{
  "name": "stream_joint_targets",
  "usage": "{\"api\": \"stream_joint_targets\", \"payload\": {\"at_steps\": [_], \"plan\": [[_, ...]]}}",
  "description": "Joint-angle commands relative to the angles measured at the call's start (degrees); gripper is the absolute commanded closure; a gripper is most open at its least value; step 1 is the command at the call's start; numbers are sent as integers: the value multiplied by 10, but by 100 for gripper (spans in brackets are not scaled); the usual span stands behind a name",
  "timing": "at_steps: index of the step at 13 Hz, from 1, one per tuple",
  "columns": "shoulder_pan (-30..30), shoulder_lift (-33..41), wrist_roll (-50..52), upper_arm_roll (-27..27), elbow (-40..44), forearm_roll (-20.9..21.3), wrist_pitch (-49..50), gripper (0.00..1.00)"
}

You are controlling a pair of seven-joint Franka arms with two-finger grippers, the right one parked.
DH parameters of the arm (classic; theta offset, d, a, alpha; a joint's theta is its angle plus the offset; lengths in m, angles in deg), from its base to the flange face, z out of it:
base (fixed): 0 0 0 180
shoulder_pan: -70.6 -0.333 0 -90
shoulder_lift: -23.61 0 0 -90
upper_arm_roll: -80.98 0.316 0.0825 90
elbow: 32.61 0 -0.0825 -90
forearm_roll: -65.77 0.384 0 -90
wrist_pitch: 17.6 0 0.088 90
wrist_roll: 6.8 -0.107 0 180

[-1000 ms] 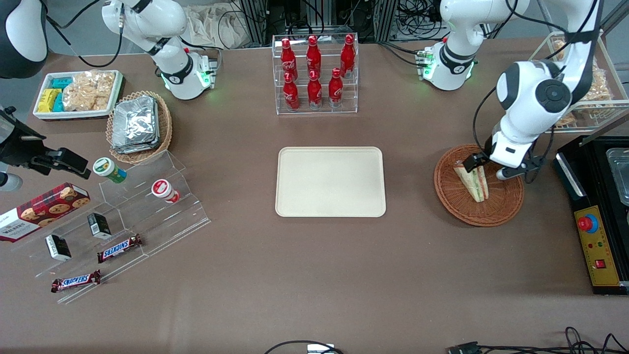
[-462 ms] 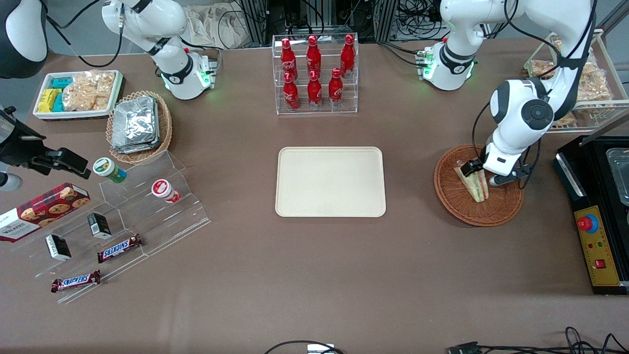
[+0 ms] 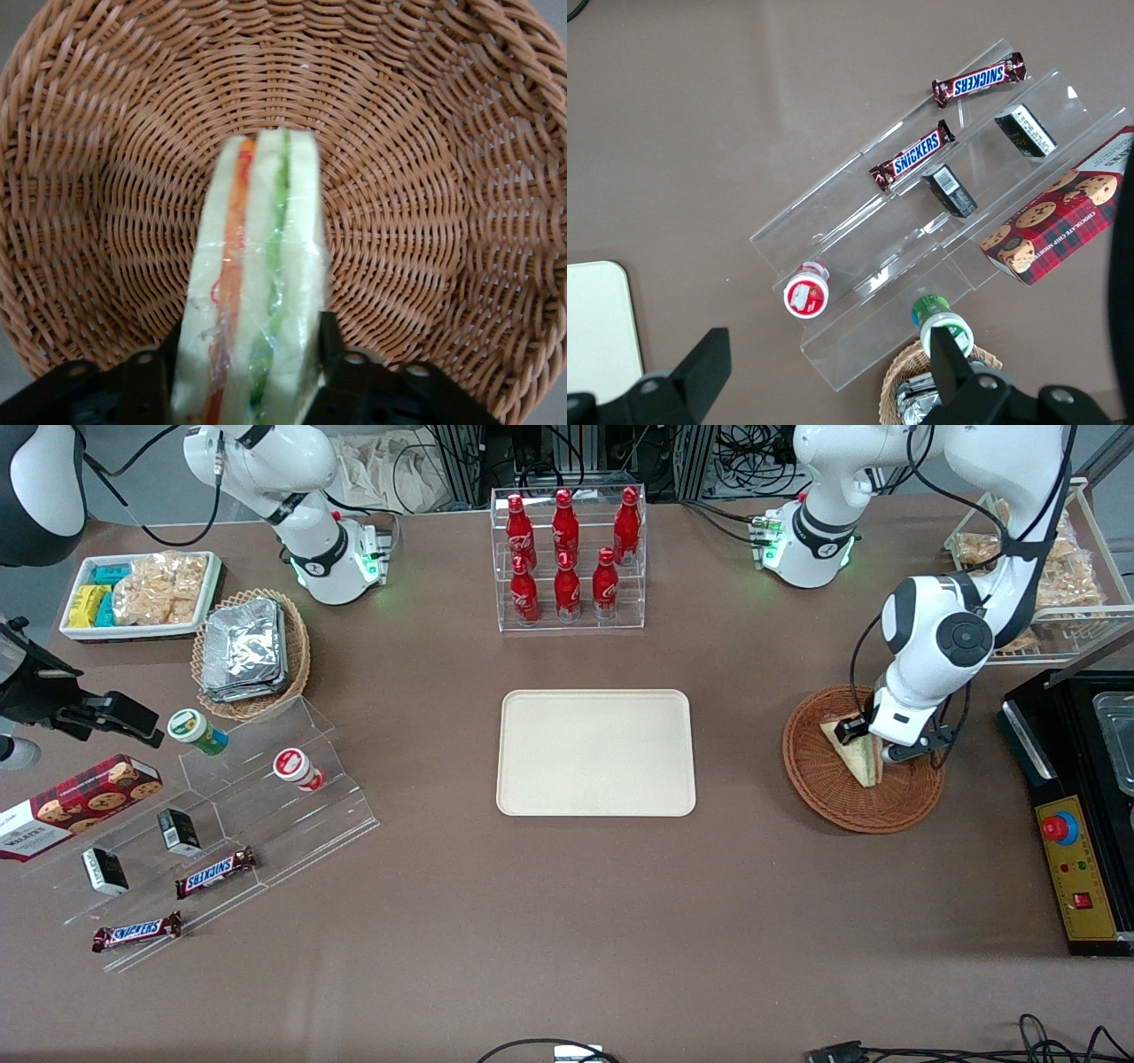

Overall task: Place sandwich from basket to tray
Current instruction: 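Lower the left gripper and close it on the sandwich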

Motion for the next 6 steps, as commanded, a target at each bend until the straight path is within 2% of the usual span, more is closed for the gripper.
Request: {"api": "stream_joint_targets", "payload": {"at_steps": [1, 4, 6], "plan": [[-3, 7, 3, 1, -2, 13, -10, 98], [-1, 31, 2, 1, 0, 12, -2, 99], [1, 77, 0, 0, 13, 13, 47, 99]]}}
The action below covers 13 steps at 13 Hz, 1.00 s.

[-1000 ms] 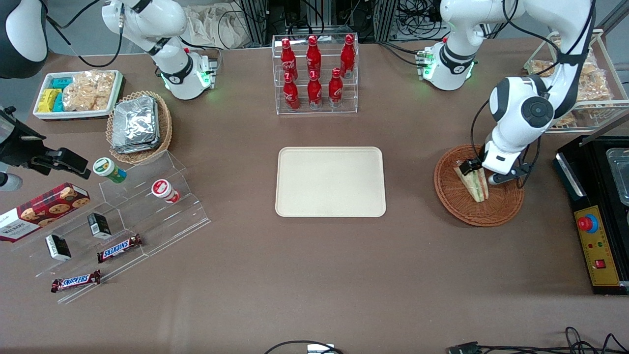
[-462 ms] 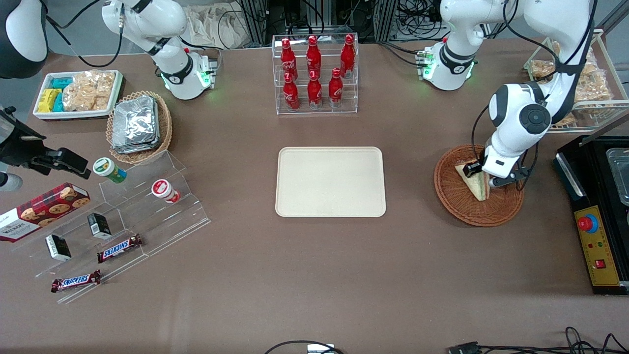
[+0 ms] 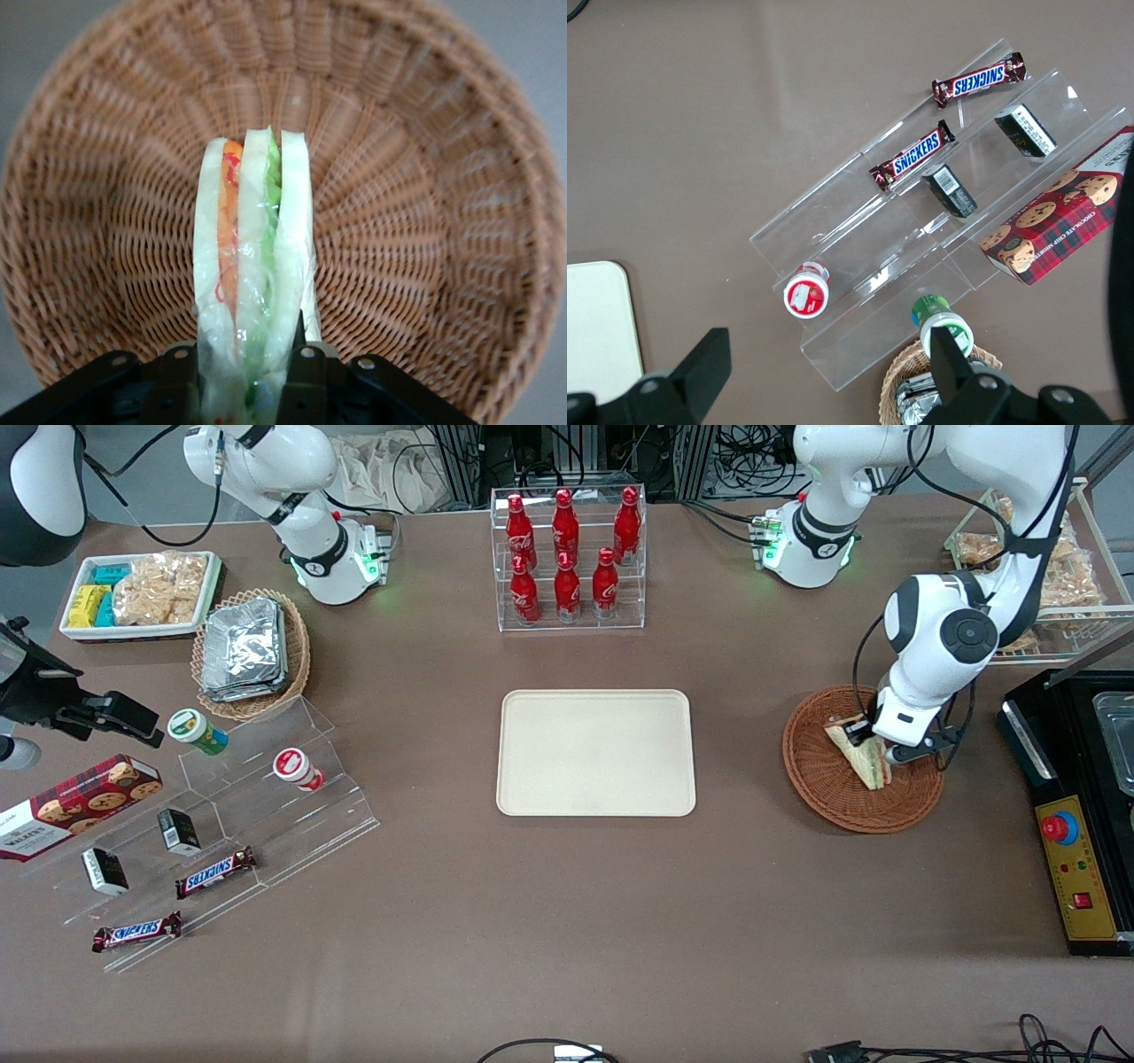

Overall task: Place sandwich from basket to tray
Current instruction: 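Lift the sandwich out of the basket with the left gripper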

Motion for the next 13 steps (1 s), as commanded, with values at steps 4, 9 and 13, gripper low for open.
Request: {"api": "stream_joint_targets", "payload": {"at_steps": [4, 9, 13], "plan": [[2, 119, -64, 0, 148, 7, 272, 98], [18, 42, -92, -32, 527, -5, 653, 96], [17, 31, -46, -134, 610, -58, 714, 88]]}}
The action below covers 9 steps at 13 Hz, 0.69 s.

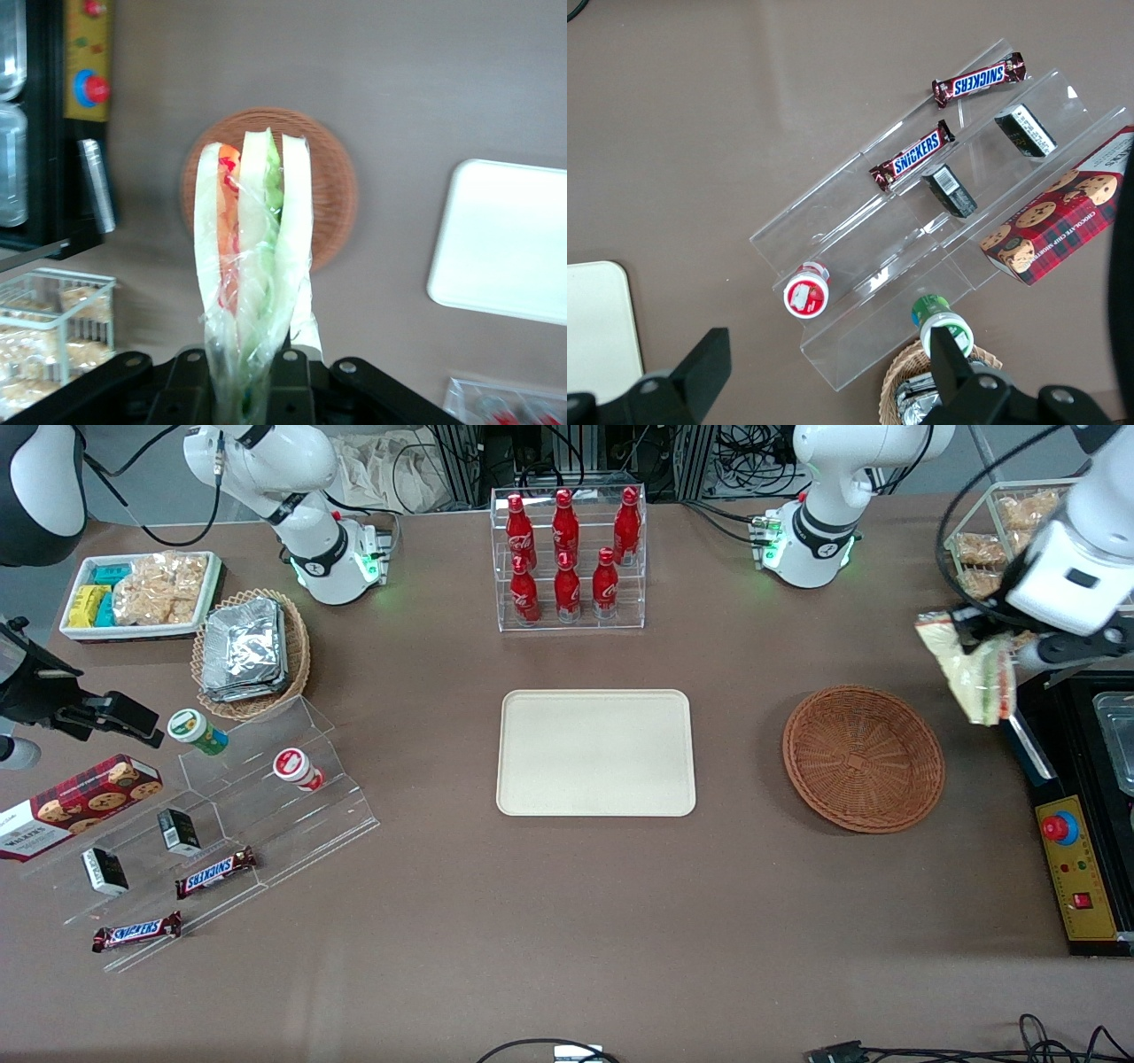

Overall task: Place sandwich from basket to tray
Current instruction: 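Lift the sandwich out of the basket with the left gripper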

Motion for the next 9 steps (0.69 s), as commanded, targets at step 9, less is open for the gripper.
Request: {"api": "stream_joint_targets", "payload": {"at_steps": [9], "plan": [[12, -126, 299, -273, -53, 9, -166, 85]]}}
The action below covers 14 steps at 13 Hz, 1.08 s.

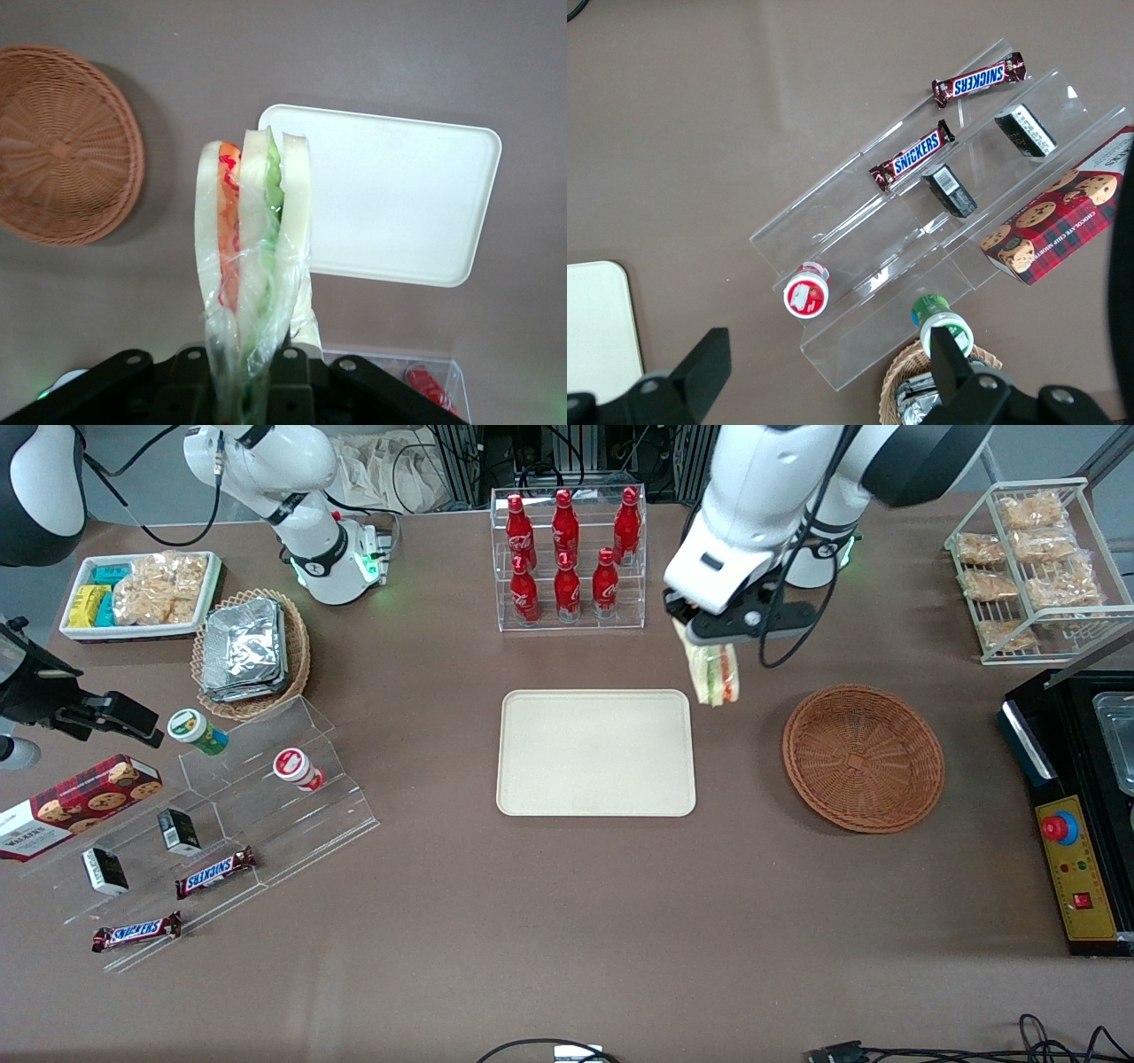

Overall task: Place sandwich from basket to tray
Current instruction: 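Carry the sandwich over the white tray and lower it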

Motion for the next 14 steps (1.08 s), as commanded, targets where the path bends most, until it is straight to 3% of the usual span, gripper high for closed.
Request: {"api": "stream_joint_targets", "payload": {"at_steps": [1, 4, 6, 9, 11, 13, 14], "plan": [[7, -35, 13, -6, -78, 35, -103, 85], [7, -77, 23, -6, -186, 74, -238, 86], [11, -139, 60, -6, -225, 134, -315, 86], [11, -215, 85, -5, -223, 227, -335, 86], [12, -234, 86, -5, -222, 233, -342, 84], [12, -239, 86, -5, -222, 240, -342, 75], [11, -239, 86, -5, -222, 240, -341, 35]]}}
